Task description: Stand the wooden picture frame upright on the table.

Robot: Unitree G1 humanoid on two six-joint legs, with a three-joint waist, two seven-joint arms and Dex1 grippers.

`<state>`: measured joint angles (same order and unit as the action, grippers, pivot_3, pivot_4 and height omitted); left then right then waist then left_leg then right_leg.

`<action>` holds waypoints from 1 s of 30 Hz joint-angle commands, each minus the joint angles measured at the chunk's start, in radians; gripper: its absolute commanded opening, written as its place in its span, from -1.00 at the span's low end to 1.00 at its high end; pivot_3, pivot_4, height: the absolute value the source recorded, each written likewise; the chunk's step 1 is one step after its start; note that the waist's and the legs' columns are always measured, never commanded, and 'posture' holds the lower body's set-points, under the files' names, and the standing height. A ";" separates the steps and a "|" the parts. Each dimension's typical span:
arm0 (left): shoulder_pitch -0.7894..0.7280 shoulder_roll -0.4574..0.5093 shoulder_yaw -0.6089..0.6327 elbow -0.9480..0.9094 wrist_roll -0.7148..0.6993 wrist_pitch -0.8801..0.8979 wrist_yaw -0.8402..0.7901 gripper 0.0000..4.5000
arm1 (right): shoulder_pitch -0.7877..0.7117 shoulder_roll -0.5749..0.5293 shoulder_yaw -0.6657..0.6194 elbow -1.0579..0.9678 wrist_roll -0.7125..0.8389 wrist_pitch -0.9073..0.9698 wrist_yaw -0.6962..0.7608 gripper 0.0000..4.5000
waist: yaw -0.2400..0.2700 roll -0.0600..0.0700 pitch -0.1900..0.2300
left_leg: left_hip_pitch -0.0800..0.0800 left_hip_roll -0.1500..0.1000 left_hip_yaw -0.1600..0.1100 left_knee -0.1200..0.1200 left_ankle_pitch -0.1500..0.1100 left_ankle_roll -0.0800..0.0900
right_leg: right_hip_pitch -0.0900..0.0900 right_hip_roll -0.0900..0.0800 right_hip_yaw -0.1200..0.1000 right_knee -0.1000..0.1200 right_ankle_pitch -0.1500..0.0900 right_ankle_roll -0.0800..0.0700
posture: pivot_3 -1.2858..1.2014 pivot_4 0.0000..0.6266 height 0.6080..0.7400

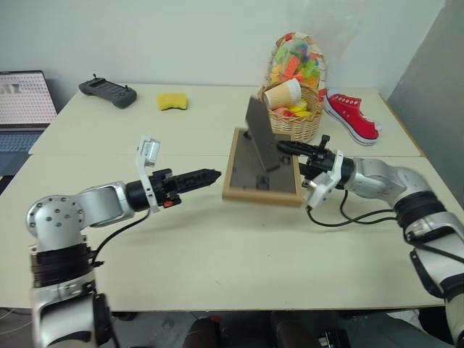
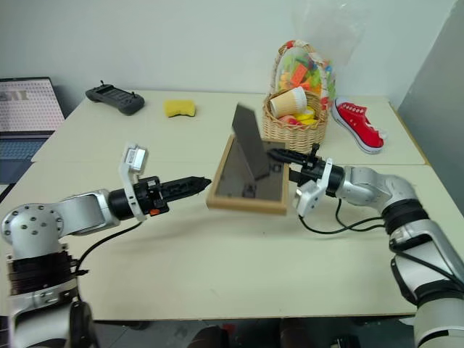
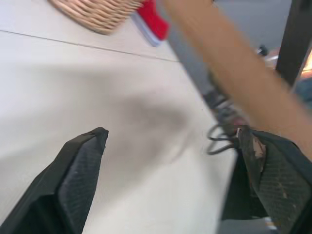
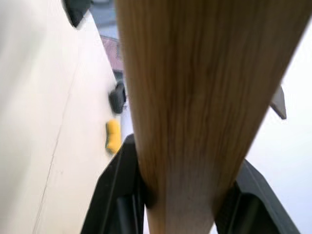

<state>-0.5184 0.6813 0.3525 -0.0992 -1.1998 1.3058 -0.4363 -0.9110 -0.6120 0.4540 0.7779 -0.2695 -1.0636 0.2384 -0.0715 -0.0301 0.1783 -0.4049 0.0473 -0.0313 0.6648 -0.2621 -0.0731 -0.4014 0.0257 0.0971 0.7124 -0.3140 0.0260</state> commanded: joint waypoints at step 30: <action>0.229 0.032 -0.183 -0.234 0.616 -0.641 -0.165 1.00 | 0.189 0.124 -0.350 -0.426 0.594 1.411 0.791 0.98 | 0.025 0.001 0.001 | -0.003 -0.003 -0.004 0.000 -0.002 0.004 | -0.002 -0.001 -0.002 0.000 0.000 0.000 | 0.03 -0.52 1.00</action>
<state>-0.2480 0.6848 0.1239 -0.3542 -0.5902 0.6791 -0.5752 -0.7462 -0.4314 0.1476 0.5118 0.3172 0.3178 1.0234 -0.0465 -0.0287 0.1791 -0.4082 0.0446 -0.0357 0.6647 -0.2639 -0.0695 -0.4045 0.0249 0.0948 0.7128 -0.3143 0.0257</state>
